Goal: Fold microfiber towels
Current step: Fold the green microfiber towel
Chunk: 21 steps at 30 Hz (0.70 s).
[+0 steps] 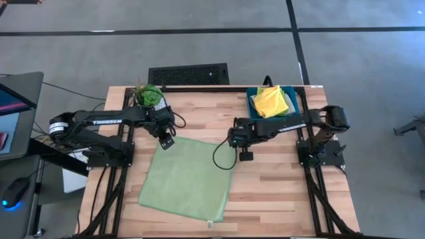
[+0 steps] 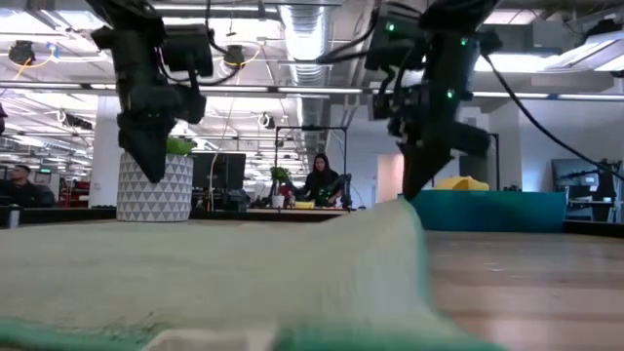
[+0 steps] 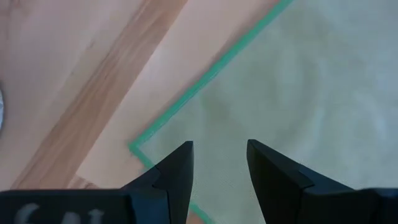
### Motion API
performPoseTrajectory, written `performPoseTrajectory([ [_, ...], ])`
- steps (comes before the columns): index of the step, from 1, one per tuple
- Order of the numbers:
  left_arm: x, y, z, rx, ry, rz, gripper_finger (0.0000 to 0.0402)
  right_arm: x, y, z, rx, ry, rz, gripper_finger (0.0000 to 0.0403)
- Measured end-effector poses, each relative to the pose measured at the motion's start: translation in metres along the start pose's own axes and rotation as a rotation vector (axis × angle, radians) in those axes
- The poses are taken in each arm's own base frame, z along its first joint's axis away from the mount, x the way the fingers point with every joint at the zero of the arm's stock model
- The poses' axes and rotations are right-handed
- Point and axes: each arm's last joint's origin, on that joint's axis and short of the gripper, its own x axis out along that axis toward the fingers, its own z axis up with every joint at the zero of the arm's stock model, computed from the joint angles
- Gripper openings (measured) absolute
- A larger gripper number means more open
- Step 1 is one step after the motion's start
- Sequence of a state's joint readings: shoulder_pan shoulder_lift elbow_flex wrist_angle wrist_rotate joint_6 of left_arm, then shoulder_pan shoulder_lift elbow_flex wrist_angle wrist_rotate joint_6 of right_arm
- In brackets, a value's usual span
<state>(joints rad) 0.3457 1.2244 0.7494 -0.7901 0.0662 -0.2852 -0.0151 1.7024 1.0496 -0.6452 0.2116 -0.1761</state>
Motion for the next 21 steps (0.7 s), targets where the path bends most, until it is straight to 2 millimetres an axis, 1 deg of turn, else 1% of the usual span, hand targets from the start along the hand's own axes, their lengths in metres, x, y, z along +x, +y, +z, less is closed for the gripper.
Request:
performPoseTrajectory([
  [4, 0.016, 0.006, 0.008, 0.0, 0.037, 0.021, 0.0142, -0.02, -0.005, -0.001, 0.014, -0.059, -0.011, 0.0003],
  [9, 0.034, 0.02, 0.018, 0.081, 0.065, 0.042, 0.0142, -0.034, -0.003, -0.002, 0.008, -0.1, -0.013, 0.0005],
  [15, 0.053, 0.046, 0.021, 0.013, 0.147, 0.098, 0.0142, -0.039, -0.001, -0.002, 0.006, -0.117, -0.011, 0.0002],
  [17, 0.054, 0.05, 0.021, 0.005, 0.153, 0.1, 0.0142, -0.038, -0.001, -0.002, 0.006, -0.117, -0.01, 0.0002],
  [21, 0.055, 0.051, 0.021, 0.004, 0.156, 0.099, 0.0142, -0.038, -0.001, -0.002, 0.007, -0.117, -0.009, 0.0005],
])
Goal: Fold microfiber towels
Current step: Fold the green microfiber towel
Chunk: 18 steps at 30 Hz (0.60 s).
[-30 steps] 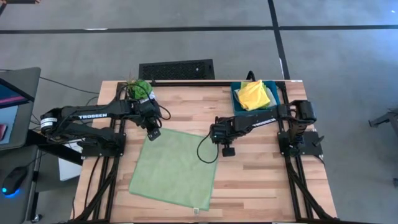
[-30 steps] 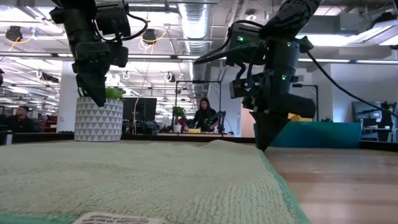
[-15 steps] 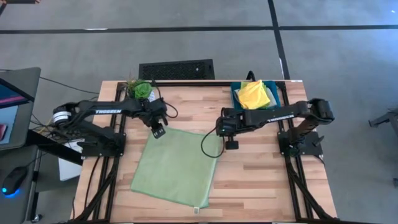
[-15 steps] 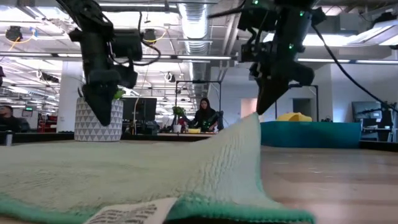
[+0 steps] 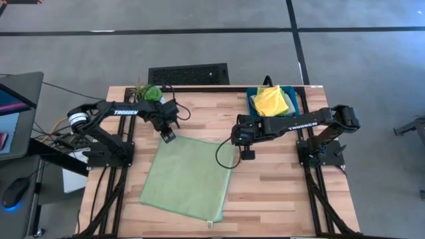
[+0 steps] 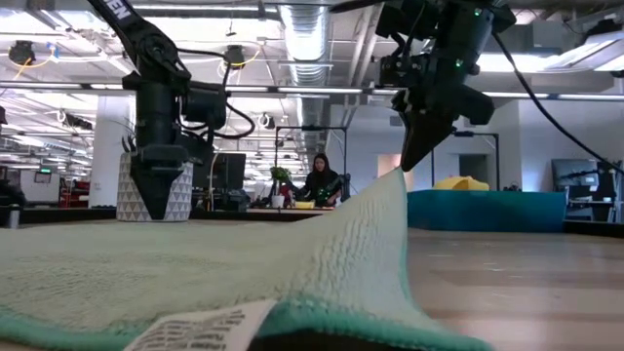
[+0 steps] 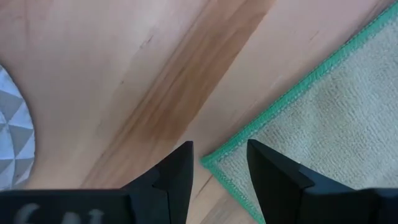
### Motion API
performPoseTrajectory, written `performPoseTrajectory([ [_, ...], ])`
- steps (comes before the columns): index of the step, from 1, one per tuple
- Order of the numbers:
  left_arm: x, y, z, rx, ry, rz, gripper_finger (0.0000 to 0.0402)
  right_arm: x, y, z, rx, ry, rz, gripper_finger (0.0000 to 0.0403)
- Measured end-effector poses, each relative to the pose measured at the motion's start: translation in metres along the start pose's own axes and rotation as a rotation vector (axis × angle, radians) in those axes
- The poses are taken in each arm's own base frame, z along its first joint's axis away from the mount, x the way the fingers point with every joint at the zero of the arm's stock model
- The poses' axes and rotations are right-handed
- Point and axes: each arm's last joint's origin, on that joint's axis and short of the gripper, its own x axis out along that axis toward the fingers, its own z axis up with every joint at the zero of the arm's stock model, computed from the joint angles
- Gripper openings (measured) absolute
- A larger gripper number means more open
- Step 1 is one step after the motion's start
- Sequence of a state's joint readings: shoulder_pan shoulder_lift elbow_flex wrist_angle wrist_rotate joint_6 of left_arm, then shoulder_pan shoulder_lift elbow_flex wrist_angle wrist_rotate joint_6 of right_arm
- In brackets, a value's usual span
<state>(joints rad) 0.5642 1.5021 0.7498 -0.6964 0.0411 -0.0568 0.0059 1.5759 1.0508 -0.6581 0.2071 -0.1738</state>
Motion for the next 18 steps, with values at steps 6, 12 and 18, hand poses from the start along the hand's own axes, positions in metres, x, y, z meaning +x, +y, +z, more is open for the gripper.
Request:
performPoseTrajectory([
  [6, 0.002, -0.001, -0.001, 0.017, 0.015, 0.028, 0.0142, 0.0, -0.001, 0.0, 0.001, 0.001, -0.001, 0.0004],
  [12, 0.006, -0.001, -0.001, 0.013, 0.036, 0.026, 0.0142, 0.0, -0.001, 0.0, 0.001, 0.001, -0.001, 0.0005],
  [18, 0.017, -0.003, 0.0, -0.004, 0.095, 0.029, 0.0142, 0.0, 0.0, 0.0, 0.001, 0.0, -0.001, 0.0006],
])
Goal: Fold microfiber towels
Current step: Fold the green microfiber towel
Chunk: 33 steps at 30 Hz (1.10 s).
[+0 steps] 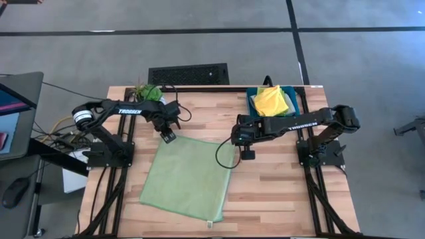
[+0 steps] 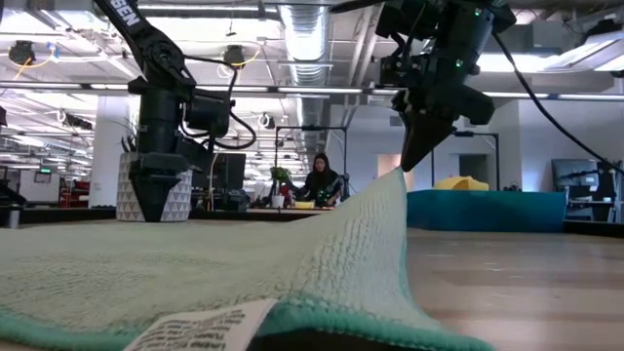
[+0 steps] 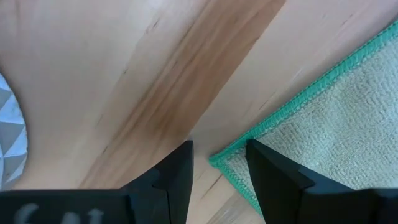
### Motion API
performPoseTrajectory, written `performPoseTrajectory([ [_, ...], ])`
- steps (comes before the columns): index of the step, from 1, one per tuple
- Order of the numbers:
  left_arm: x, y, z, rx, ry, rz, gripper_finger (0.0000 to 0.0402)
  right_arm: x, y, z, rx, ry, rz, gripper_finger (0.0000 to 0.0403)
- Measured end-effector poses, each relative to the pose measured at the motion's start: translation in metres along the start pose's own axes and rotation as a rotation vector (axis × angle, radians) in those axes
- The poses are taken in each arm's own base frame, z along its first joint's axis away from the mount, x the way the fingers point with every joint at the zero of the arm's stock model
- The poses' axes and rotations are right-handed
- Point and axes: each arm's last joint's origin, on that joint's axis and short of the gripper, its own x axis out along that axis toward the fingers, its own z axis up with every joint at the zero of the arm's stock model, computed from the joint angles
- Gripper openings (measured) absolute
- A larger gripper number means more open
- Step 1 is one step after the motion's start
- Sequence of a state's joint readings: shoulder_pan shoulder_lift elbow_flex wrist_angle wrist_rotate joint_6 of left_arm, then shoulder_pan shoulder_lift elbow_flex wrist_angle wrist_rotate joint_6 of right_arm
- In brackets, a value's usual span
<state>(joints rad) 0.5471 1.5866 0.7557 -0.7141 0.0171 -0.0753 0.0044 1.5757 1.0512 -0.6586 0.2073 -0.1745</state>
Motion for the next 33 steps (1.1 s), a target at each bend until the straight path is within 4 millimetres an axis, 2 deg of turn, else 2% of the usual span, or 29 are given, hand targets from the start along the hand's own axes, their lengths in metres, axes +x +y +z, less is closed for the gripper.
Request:
performPoseTrajectory([
  [9, 0.001, -0.007, -0.002, 0.02, 0.024, 0.004, 0.0134, 0.0, 0.0, -0.001, -0.003, 0.014, 0.002, 0.0006],
  [12, 0.0, -0.008, -0.002, 0.012, 0.04, 0.003, 0.0104, 0.0, 0.0, -0.001, -0.003, 0.014, 0.002, 0.0006],
  [17, 0.0, -0.009, -0.004, 0.017, 0.057, 0.004, 0.002, 0.0, 0.0, -0.001, -0.003, 0.015, 0.001, 0.0006],
  [20, -0.002, -0.012, -0.003, 0.033, 0.062, 0.011, 0.0008, 0.0, 0.0, -0.002, -0.005, 0.019, -0.002, 0.0006],
  [28, -0.028, -0.033, 0.006, 0.13, 0.035, 0.052, 0.0002, -0.014, -0.002, -0.002, 0.066, -0.027, -0.032, 0.0006],
  [33, -0.052, -0.048, -0.005, 0.164, -0.027, 0.042, 0.0002, -0.029, 0.008, 0.001, 0.053, -0.094, -0.021, 0.0006],
])
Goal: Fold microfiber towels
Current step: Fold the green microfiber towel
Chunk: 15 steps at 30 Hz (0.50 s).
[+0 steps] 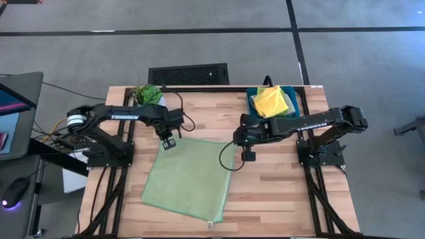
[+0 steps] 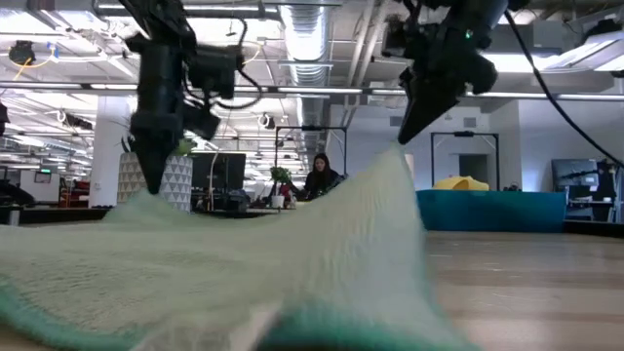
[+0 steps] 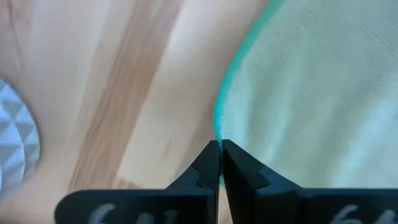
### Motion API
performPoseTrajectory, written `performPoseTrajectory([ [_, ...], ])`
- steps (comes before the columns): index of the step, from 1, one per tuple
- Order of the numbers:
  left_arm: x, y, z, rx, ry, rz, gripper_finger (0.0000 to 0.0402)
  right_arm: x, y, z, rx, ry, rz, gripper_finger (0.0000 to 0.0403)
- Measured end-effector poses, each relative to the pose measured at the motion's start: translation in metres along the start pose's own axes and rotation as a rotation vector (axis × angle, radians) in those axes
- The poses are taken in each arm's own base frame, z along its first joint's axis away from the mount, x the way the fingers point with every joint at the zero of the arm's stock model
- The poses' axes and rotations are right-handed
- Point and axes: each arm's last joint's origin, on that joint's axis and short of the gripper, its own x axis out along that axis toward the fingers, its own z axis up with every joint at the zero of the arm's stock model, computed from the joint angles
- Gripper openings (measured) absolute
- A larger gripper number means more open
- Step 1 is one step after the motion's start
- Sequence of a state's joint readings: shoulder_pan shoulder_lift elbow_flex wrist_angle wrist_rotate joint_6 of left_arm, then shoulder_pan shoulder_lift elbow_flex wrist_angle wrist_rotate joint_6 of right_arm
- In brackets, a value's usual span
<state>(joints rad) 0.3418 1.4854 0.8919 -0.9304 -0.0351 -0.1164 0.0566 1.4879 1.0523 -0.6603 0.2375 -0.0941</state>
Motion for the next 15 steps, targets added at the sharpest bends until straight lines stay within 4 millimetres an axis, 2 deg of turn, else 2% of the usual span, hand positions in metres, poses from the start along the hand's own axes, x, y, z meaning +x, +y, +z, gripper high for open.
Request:
performPoseTrajectory([
  [9, -0.037, -0.034, -0.032, 0.036, -0.075, -0.007, 0.0002, 0.003, 0.029, 0.009, -0.058, -0.072, 0.089, 0.0006],
  [12, -0.044, -0.046, -0.046, 0.042, -0.051, -0.011, 0.0002, 0.007, 0.038, 0.012, -0.076, -0.088, 0.111, 0.0006],
  [15, -0.047, -0.057, -0.061, 0.012, 0.01, 0.005, 0.0002, 0.01, 0.048, 0.019, -0.087, -0.148, 0.215, 0.0006],
])
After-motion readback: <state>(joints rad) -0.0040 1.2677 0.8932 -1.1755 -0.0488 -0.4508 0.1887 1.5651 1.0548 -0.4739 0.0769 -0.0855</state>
